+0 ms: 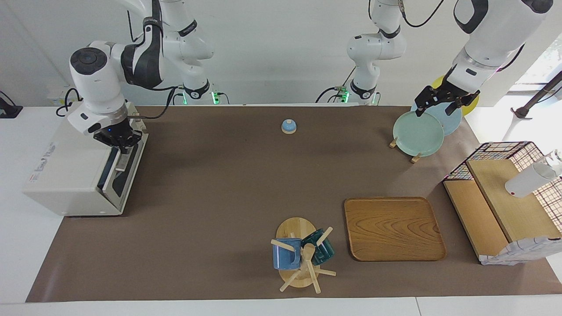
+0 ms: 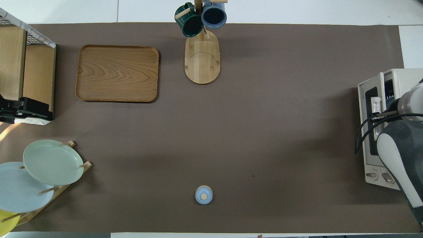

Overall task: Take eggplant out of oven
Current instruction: 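Reach the right gripper into the open toaster oven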

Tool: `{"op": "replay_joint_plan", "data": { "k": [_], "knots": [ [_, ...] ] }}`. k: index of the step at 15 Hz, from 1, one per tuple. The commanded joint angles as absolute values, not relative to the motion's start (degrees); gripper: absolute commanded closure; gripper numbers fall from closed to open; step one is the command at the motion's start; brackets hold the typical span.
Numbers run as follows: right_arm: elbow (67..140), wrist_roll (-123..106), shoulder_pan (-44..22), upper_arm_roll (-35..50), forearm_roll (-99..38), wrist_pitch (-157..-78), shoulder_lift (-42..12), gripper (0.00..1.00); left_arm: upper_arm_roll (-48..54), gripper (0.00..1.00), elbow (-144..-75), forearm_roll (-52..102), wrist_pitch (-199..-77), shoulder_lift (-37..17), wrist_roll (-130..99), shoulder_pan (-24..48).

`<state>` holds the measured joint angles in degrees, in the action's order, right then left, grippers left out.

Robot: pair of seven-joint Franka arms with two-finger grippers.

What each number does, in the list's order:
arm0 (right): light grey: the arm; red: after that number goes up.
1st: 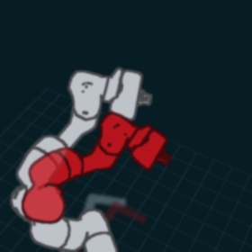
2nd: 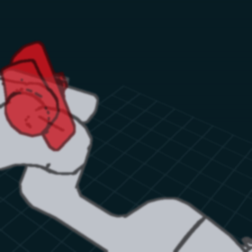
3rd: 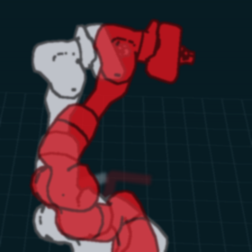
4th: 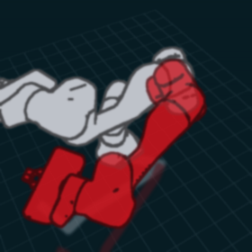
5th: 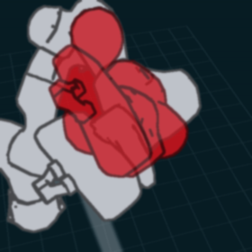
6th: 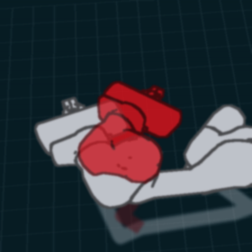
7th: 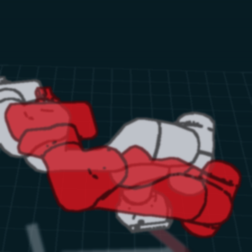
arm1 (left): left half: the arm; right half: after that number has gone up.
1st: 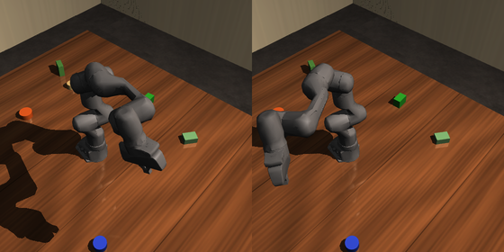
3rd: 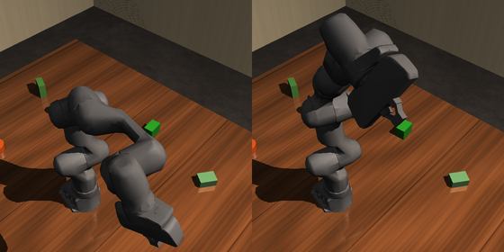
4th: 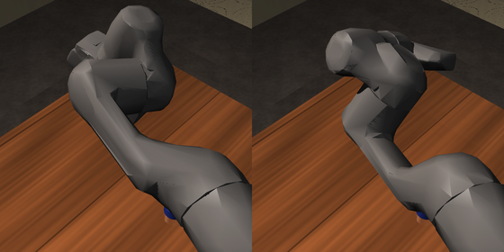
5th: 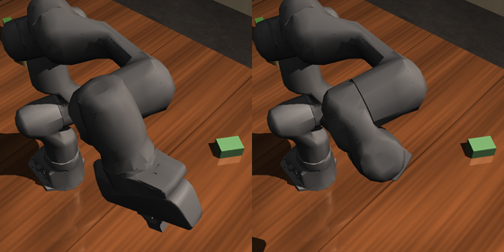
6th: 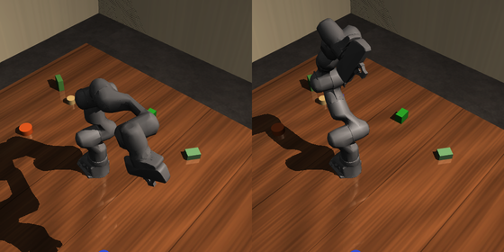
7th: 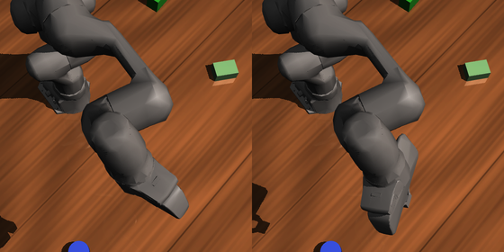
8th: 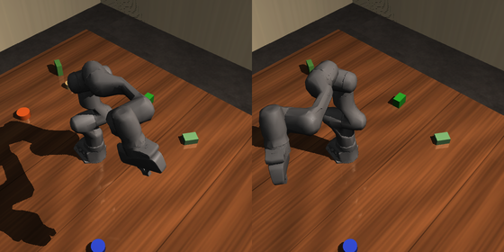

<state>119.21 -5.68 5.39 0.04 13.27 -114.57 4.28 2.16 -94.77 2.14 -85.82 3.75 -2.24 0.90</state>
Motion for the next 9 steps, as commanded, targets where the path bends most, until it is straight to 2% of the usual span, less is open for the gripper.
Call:
{"op": "replay_joint_plan", "data": {
  "k": [1, 9],
  "knots": [
    [122.6, -1.8, 4.0, 0.1, 12.4, -120.9, 0.8, 1.00, 2.5, 0.00, -95.4, 1.3, -86.1, 4.6, -2.2, 0.4],
    [124.8, 1.3, 1.1, 0.4, 10.6, -132.1, -4.6, 1.00, 2.5, 0.00, -95.4, 1.3, -86.1, 4.6, -2.2, 0.4]
  ]
}}
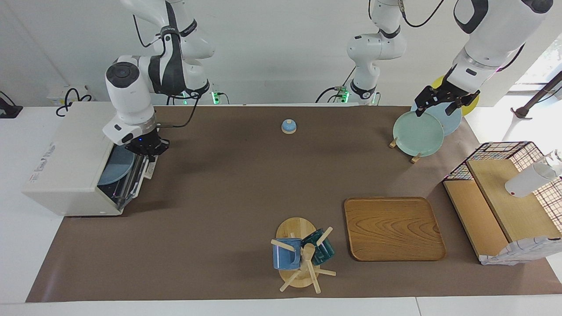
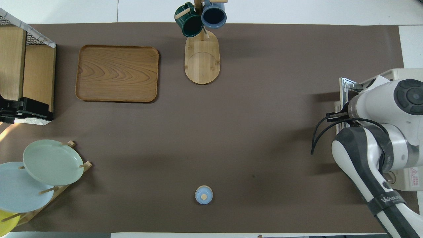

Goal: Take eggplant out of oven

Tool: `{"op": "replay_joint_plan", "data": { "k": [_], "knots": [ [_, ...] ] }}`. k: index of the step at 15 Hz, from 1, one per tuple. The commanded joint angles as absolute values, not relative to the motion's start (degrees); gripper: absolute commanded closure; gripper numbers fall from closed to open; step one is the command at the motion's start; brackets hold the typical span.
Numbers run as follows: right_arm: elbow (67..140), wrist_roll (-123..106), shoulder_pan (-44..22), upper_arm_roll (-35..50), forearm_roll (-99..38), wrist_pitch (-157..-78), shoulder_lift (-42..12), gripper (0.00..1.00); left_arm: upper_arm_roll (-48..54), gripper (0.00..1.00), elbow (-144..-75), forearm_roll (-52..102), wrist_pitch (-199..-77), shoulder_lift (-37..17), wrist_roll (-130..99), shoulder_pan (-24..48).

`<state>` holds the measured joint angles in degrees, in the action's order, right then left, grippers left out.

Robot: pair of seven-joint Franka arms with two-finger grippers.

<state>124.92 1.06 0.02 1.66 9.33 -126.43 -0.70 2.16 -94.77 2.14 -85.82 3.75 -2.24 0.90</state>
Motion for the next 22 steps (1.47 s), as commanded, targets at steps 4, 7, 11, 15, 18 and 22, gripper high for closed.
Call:
{"op": "replay_joint_plan", "data": {
  "k": [4, 7, 11, 15, 18, 22],
  "knots": [
    [124.8, 4.7, 0.1, 0.4, 10.4, -135.1, -8.2, 1.00, 2.5, 0.00, -95.4, 1.3, -86.1, 4.6, -2.2, 0.4],
    [124.8, 7.3, -0.1, 0.8, 10.4, -136.2, -9.8, 1.00, 2.5, 0.00, -95.4, 1.3, -86.1, 4.6, -2.2, 0.4],
    [123.8, 13.7, -4.9, 1.5, 8.3, -135.4, -9.9, 1.00, 2.5, 0.00, -95.4, 1.3, -86.1, 4.6, -2.2, 0.4],
    [117.4, 13.2, -6.1, 1.3, 6.2, -123.7, -7.9, 0.98, 2.5, 0.00, -95.4, 1.3, -86.1, 4.6, -2.2, 0.4],
    [115.4, 13.3, -5.8, 0.7, 7.2, -116.1, -4.2, 0.26, 2.5, 0.00, -95.4, 1.3, -86.1, 4.6, -2.2, 0.4],
    [117.2, 7.2, 0.0, 0.8, 9.7, -115.1, -3.1, 0.26, 2.5, 0.00, -95.4, 1.3, -86.1, 4.6, -2.2, 0.4]
  ]
}}
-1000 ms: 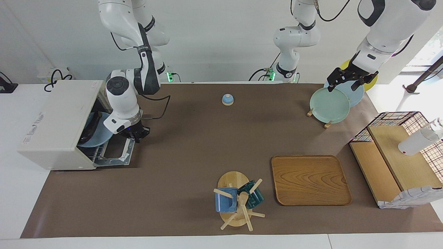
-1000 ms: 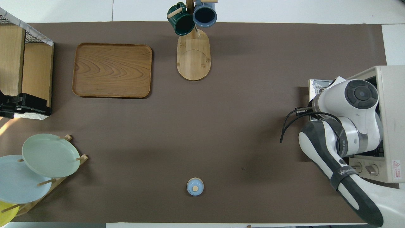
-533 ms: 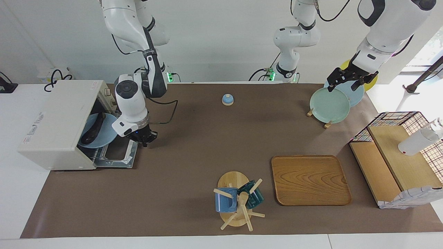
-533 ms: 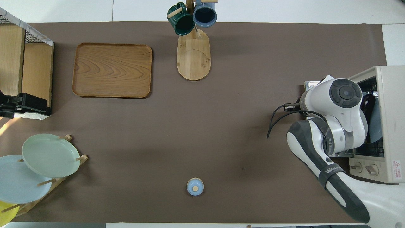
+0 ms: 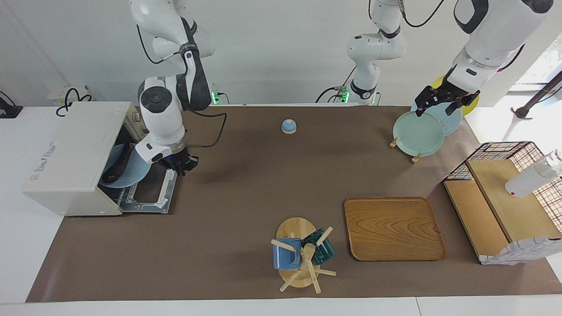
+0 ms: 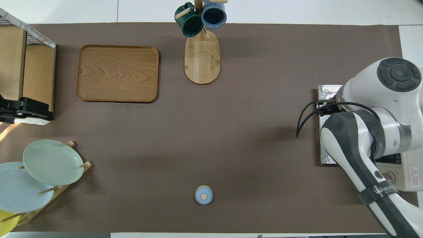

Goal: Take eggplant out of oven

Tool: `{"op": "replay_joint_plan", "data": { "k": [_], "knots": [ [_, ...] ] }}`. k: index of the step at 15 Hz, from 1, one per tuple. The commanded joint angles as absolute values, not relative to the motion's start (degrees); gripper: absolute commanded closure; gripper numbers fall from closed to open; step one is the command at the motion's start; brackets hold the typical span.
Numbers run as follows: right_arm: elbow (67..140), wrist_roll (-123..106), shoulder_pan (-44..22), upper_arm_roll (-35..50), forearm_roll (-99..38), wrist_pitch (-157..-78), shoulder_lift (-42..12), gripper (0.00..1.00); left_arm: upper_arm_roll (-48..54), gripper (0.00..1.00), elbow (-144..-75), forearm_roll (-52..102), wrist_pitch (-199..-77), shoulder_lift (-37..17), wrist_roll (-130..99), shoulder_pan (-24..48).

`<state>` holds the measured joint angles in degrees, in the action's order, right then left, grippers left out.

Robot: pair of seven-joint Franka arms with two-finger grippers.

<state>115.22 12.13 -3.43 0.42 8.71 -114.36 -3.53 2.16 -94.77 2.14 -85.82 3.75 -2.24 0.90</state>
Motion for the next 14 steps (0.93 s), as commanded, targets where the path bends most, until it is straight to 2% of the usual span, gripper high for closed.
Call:
{"op": "replay_joint_plan", "data": {
  "k": [1, 4, 6, 7, 8, 9, 10, 11, 14],
  "knots": [
    [118.4, 4.0, 2.0, 0.8, 9.7, -116.0, -2.9, 0.27, 2.5, 0.00, -95.4, 1.3, -86.1, 4.6, -2.2, 0.4],
    [123.6, 1.6, 4.2, 0.8, 9.7, -122.9, -1.6, 0.32, 2.5, 0.00, -95.4, 1.3, -86.1, 4.6, -2.2, 0.4],
    [125.3, 1.6, 4.7, 0.8, 9.7, -124.5, -0.9, 0.36, 2.5, 0.00, -95.4, 1.3, -86.1, 4.6, -2.2, 0.4],
    [125.5, 1.3, 4.7, 0.8, 9.7, -124.9, -0.9, 0.41, 2.5, 0.00, -95.4, 1.3, -86.1, 4.6, -2.2, 0.4],
    [125.9, 0.9, 4.8, 0.8, 9.7, -125.7, -0.9, 0.49, 2.5, 0.00, -95.4, 1.3, -86.1, 4.6, -2.2, 0.4],
    [126.3, 0.4, 5.3, 0.8, 9.7, -126.1, -0.8, 0.66, 2.5, 0.00, -95.4, 1.3, -86.1, 4.5, -2.2, 0.4],
    [126.4, 0.2, 5.4, 0.8, 9.7, -125.9, -0.7, 0.93, 2.5, 0.00, -95.4, 1.3, -86.1, 4.6, -2.2, 0.4],
    [126.5, 0.2, 5.4, 0.8, 9.7, -125.9, -0.6, 1.00, 2.5, 0.00, -95.4, 1.3, -86.1, 4.6, -2.2, 0.4],
    [126.3, 0.2, 4.9, 0.8, 9.7, -125.2, -0.5, 1.00, 2.5, 0.00, -95.4, 1.3, -86.1, 4.6, -2.2, 0.4]
  ]
}}
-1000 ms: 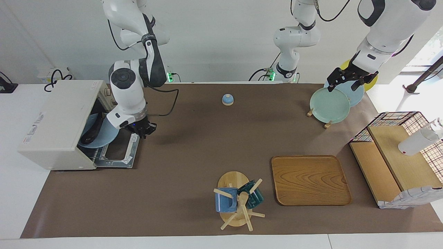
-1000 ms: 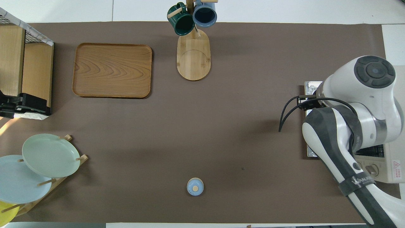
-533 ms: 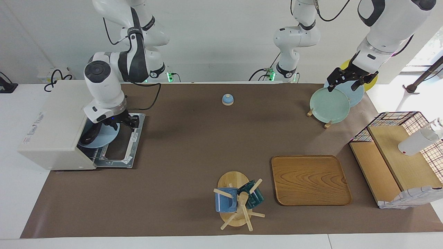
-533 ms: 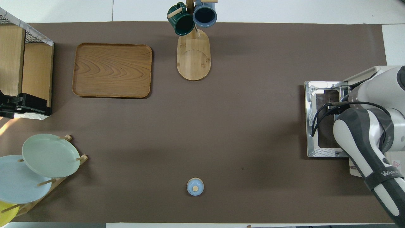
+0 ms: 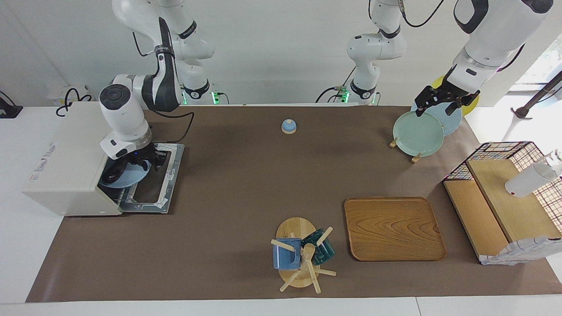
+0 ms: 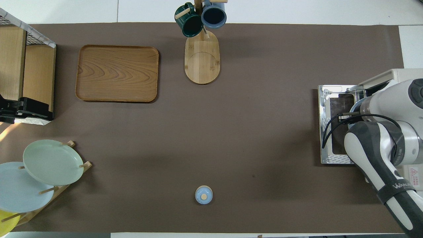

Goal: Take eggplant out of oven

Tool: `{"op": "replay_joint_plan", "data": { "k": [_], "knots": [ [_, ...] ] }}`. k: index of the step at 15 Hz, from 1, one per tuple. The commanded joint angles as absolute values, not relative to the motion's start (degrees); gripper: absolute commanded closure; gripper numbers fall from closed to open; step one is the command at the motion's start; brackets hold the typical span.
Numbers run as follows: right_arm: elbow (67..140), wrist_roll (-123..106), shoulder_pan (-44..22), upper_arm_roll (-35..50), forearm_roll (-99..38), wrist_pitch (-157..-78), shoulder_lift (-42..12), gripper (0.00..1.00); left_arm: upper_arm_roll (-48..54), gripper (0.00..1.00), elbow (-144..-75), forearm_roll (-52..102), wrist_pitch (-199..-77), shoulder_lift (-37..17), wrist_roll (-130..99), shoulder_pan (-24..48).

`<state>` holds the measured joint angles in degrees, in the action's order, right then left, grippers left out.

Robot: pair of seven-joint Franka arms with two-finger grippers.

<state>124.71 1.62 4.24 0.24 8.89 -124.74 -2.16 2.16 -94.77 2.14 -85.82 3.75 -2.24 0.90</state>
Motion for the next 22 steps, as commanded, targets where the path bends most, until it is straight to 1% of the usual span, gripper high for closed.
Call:
{"op": "replay_joint_plan", "data": {
  "k": [1, 3, 6, 8, 10, 12, 14, 16, 17, 18, 19, 20, 22],
  "knots": [
    [125.9, 0.3, 4.7, 0.8, 9.7, -124.6, -0.6, 1.00, 2.5, 0.00, -95.4, 1.3, -86.1, 4.6, -2.2, 0.4],
    [123.9, 1.7, 3.3, 1.9, 9.6, -123.4, -1.1, 1.00, 2.5, 0.00, -95.4, 1.3, -86.1, 4.6, -2.2, 0.4],
    [119.5, 10.7, -4.7, 2.4, 9.6, -120.6, -2.5, 1.00, 2.5, 0.00, -95.4, 1.3, -86.1, 4.6, -2.2, 0.4],
    [115.9, 17.5, -11.7, 2.4, 8.9, -118.4, -3.5, 1.00, 2.5, 0.00, -95.4, 1.3, -86.1, 4.6, -2.2, 0.4],
    [110.7, 26.0, -17.7, 2.4, 8.6, -115.7, -6.5, 1.00, 2.5, 0.00, -95.4, 1.3, -86.1, 4.6, -2.2, 0.4],
    [106.8, 33.3, -24.3, 2.4, 7.9, -115.7, -8.6, 1.00, 2.5, 0.00, -95.4, 1.3, -86.1, 4.6, -2.2, 0.4],
    [99.4, 39.8, -29.0, 2.4, 7.8, -114.6, -14.4, 1.00, 2.5, 0.00, -95.4, 1.3, -86.1, 4.6, -2.2, 0.4],
    [90.8, 46.8, -33.8, 2.4, 8.0, -113.9, -21.8, 1.00, 2.5, 0.00, -95.4, 1.3, -86.1, 4.6, -2.2, 0.4],
    [87.4, 50.2, -36.3, 2.4, 7.8, -114.3, -25.3, 1.00, 2.5, 0.00, -95.4, 1.3, -85.8, 4.6, -2.2, 0.4],
    [85.5, 54.4, -38.0, 2.4, 8.2, -114.9, -28.3, 1.00, 2.5, 0.00, -95.4, 1.3, -86.0, 4.6, -2.2, 0.4],
    [84.5, 57.6, -38.8, 2.5, 8.4, -116.4, -30.2, 1.00, 2.5, 0.00, -95.4, 1.3, -86.1, 4.6, -2.2, 0.4],
    [84.5, 58.6, -39.2, 2.5, 8.1, -120.5, -30.6, 1.00, 2.5, 0.00, -95.4, 1.3, -86.1, 4.6, -2.2, 0.4],
    [85.2, 59.1, -39.6, 2.5, 7.9, -123.3, -30.6, 1.00, 2.5, 0.00, -95.4, 1.3, -86.1, 4.6, -2.2, 0.4]
  ]
}}
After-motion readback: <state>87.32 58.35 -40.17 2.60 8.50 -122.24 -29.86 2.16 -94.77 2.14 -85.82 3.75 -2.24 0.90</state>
